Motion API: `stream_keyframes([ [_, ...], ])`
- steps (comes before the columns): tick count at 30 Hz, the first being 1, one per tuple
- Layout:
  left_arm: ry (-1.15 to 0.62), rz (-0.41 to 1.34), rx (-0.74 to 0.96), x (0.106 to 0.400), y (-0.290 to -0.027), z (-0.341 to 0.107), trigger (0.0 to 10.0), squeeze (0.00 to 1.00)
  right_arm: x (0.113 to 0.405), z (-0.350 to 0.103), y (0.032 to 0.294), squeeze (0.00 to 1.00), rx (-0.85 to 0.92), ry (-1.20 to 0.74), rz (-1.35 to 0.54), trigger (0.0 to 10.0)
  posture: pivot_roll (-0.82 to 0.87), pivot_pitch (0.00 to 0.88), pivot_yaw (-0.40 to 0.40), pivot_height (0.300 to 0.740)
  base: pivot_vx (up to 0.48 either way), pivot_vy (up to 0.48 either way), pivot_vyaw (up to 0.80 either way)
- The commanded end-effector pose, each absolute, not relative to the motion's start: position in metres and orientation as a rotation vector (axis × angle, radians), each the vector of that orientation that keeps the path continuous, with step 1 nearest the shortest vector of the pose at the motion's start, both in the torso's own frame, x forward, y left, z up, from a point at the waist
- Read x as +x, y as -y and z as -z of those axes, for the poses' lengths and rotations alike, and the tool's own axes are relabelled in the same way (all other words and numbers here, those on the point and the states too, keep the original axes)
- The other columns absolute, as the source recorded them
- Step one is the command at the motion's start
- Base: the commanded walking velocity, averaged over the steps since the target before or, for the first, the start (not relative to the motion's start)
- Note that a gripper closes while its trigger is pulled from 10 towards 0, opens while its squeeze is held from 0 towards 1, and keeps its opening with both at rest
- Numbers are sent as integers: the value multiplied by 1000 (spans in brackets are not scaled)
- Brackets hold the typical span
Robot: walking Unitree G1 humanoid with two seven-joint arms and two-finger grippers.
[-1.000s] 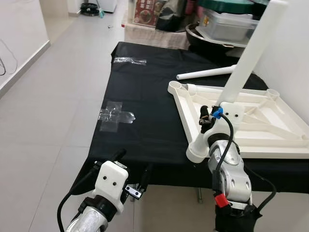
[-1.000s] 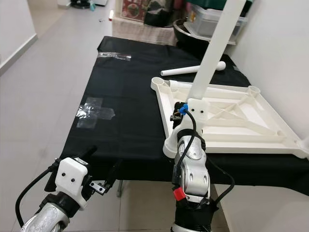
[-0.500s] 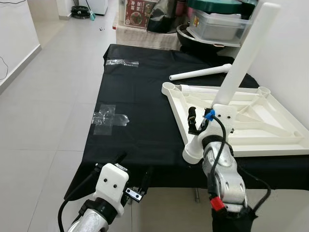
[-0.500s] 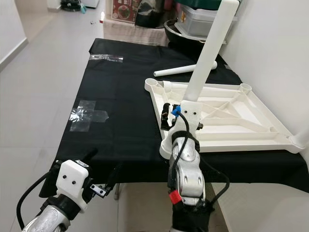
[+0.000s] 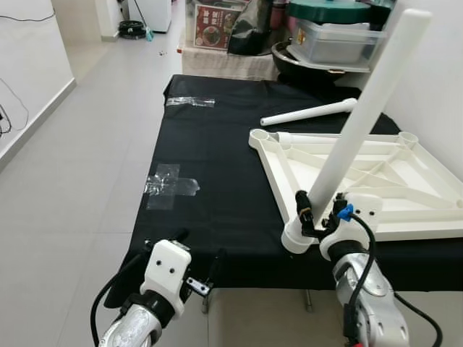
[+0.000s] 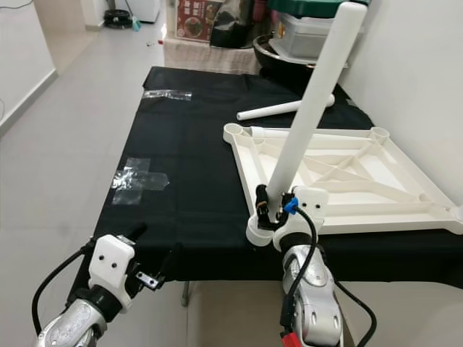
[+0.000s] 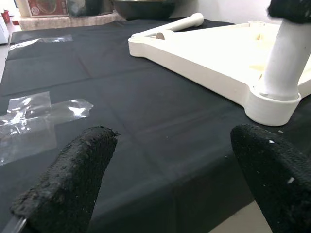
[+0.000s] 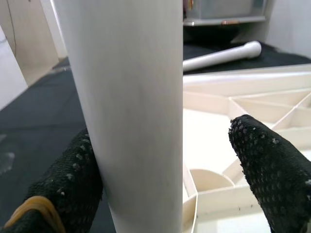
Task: Building children table
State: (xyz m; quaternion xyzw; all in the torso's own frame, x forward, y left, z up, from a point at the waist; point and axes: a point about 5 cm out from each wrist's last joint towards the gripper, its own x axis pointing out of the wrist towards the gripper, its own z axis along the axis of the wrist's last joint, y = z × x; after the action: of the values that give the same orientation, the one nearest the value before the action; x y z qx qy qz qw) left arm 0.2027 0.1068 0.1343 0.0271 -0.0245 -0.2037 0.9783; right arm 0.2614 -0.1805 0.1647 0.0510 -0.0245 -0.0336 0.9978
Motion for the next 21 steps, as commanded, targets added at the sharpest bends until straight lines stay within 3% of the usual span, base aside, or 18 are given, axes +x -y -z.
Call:
stream_keyframes([
  [1,42,421,56,204,-106,-131,10000,0,258,-164,180,0,110,38,54,10000,67,31,-96,740,0,0,0],
  [2,42,421,56,204,-106,-131,10000,0,258,-164,180,0,110,38,54,10000,67,31,-96,740,0,0,0],
  [3,39,427,59,207,-106,-128,10000,0,258,-163,164,0,141,26,-81,10000,68,15,-94,740,0,0,0],
  [7,33,430,53,209,-108,-126,10000,0,256,-173,167,0,-2,105,-62,10000,69,22,-94,740,0,0,0],
  [9,28,452,57,207,-107,-125,10000,0,256,-183,178,0,-69,161,38,10000,61,27,-92,740,0,0,0],
  [11,25,464,55,209,-106,-123,10000,0,261,-194,184,0,-27,189,113,10000,62,15,-86,740,0,0,0],
  [17,22,469,54,212,-106,-121,10000,0,267,-217,181,0,20,269,130,10000,60,7,-78,740,0,0,0],
  [21,19,469,51,215,-106,-120,10000,0,268,-232,182,0,-60,350,184,10000,64,5,-80,740,0,0,0],
])
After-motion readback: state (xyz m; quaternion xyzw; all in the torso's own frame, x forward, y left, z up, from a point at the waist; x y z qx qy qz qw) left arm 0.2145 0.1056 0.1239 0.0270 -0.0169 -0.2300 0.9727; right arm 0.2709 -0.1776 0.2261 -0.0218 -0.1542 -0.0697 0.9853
